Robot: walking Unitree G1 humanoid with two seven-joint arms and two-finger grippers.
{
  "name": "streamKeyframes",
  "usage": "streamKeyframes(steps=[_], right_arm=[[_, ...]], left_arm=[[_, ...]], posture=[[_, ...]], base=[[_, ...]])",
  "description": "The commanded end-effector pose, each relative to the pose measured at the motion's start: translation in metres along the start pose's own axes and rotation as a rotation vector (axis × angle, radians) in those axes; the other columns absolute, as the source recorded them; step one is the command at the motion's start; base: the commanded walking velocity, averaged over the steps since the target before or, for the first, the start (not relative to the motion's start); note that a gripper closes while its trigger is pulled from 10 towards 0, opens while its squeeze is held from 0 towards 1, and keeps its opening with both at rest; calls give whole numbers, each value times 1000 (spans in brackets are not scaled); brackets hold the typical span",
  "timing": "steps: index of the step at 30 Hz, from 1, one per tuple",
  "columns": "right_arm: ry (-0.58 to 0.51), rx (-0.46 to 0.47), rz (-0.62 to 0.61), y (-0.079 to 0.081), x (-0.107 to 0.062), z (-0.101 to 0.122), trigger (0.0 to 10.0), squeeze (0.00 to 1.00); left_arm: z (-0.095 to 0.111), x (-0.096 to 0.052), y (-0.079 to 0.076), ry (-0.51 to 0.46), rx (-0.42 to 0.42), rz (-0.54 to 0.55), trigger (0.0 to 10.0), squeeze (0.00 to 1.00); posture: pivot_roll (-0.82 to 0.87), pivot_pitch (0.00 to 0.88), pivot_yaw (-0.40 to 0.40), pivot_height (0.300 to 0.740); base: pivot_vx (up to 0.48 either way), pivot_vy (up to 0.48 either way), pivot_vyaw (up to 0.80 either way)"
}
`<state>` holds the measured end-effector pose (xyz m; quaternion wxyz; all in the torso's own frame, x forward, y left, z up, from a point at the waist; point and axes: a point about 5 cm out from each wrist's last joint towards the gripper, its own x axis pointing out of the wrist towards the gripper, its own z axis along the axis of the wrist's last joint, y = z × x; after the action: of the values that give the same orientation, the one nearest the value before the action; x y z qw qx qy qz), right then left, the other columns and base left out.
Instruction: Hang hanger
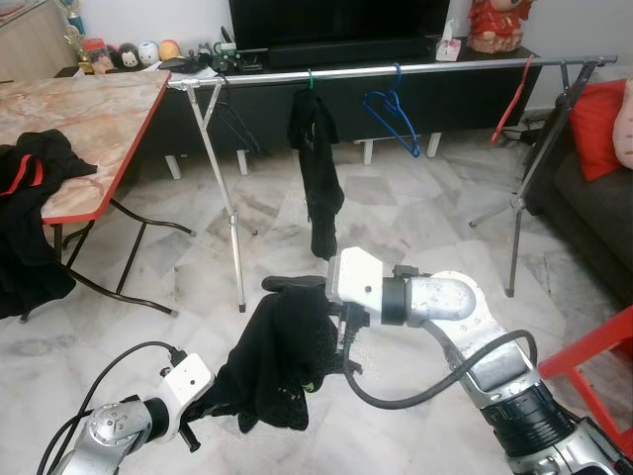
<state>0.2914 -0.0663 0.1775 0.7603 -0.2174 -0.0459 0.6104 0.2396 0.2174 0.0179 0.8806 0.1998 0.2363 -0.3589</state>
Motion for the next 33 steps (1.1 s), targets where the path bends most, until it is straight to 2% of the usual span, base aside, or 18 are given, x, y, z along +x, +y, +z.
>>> streamKeyframes(steps=[1, 2, 3, 4, 6, 8, 9, 10, 11, 19, 24, 26, 33], right_arm=[[15, -37, -9, -3, 2, 2, 10000, 0], [15, -37, -9, -3, 2, 2, 10000, 0], [131, -38, -40, -6, -3, -15, 10000, 0], [131, -38, -40, -6, -3, -15, 10000, 0], [235, -46, -52, -6, -10, -30, 10000, 0], [254, -43, -53, -5, -11, -34, 10000, 0], [248, -36, -45, -3, -12, -34, 10000, 529], [243, -30, -39, -2, -12, -34, 10000, 529], [230, -24, -21, 0, -11, -33, 10000, 1000], [265, -56, 24, 2, -14, -35, 10000, 1000], [324, -108, 140, 10, -22, -36, 10000, 1000], [348, -101, 164, 13, -25, -40, 10000, 1000], [419, -128, 167, 11, -33, -50, 10000, 1000]], left_arm=[[4, -3, 5, -29, -10, 38, 0, 0], [4, -3, 5, -29, -11, 38, 0, 0], [6, -3, 5, -54, -29, 48, 0, 0], [6, -3, 5, -54, -29, 48, 0, 0], [7, -4, 5, -62, -36, 37, 0, 0], [7, -4, 4, -60, -35, 33, 0, 0], [7, -4, 4, -61, -36, 34, 0, 0], [7, -4, 5, -62, -36, 35, 0, 0], [8, -3, 4, -62, -36, 35, 0, 0], [9, -2, 2, -70, -44, 21, 0, 0], [7, -3, 2, -61, -38, 21, 0, 0], [8, -3, 2, -62, -39, 21, 0, 0], [9, -2, 0, -69, -47, 8, 0, 0]], posture=[[-40, 40, 48, 740], [-40, 40, 48, 740], [-45, 42, 48, 740], [-45, 42, 48, 740], [-45, 42, 48, 740], [-46, 43, 50, 740], [-48, 43, 50, 740], [-48, 44, 50, 740], [-48, 44, 50, 740], [-51, 46, 49, 740], [-52, 47, 47, 740], [-52, 47, 47, 740], [-55, 47, 47, 740]], base=[[0, 0, 0], [0, 0, 0], [0, 0, 0], [0, 0, 0], [0, 0, 0], [0, 0, 0], [0, 0, 0], [0, 0, 0], [0, 0, 0], [0, 0, 0], [0, 0, 0], [0, 0, 0], [0, 0, 0]])
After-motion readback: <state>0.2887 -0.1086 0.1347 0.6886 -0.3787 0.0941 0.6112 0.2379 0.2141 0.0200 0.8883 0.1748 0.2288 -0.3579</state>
